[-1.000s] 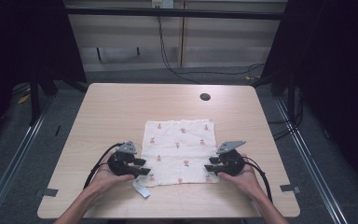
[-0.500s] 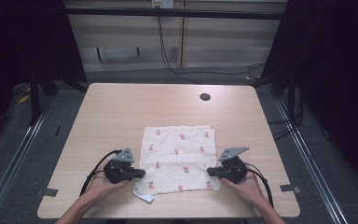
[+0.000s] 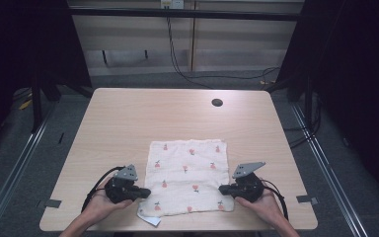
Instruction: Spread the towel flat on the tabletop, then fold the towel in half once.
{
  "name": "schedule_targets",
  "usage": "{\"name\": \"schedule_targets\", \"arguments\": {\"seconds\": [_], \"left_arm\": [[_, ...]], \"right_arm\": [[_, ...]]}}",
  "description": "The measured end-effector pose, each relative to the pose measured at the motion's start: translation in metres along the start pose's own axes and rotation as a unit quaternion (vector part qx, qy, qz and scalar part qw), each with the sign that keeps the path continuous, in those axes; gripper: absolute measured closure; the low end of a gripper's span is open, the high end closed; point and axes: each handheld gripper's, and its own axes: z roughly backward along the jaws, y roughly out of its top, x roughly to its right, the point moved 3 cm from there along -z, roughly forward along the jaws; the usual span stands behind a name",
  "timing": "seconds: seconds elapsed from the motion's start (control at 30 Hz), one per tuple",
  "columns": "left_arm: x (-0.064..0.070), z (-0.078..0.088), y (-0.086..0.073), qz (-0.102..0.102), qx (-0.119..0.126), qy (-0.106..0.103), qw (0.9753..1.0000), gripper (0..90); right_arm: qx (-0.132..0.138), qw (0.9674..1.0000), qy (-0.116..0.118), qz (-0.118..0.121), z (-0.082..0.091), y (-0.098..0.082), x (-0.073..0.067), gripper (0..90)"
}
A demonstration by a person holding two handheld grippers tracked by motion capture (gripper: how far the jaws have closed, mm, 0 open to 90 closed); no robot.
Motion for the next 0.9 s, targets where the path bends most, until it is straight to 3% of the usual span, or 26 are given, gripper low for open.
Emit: {"name": "schedule_targets", "arguments": {"seconds": [0.17, 0.23, 0.33, 0.6, 0.7, 0.9], "left_arm": [[-0.003, 0.004, 0.002, 0.006, 0.018, -0.011, 0.9998, 80.5], [-0.004, 0.005, 0.003, 0.01, 0.023, -0.012, 0.9996, 72.9], [-0.009, 0.011, 0.011, 0.021, 0.048, -0.007, 0.9986, 68.7], [-0.027, 0.013, 0.017, 0.042, 0.045, 0.031, 0.9976, 59.8], [-0.036, 0.017, 0.024, 0.049, 0.051, 0.044, 0.9966, 55.8], [-0.053, 0.023, 0.036, 0.058, 0.062, 0.076, 0.9936, 52.1]], "right_arm": [[0.019, 0.9998, 0.001, -0.005, 0.005, 0.003, 0.003, 73.6], [0.032, 0.9994, -0.003, -0.012, 0.009, 0.007, 0.007, 72.4], [0.047, 0.9987, -0.011, -0.019, 0.014, 0.013, 0.016, 71.2], [0.065, 0.997, -0.034, -0.025, 0.018, 0.032, 0.04, 71.2], [0.068, 0.9958, -0.055, -0.028, 0.013, 0.043, 0.058, 71.5], [0.074, 0.9937, -0.073, -0.043, 0.003, 0.06, 0.088, 71.7]]}}
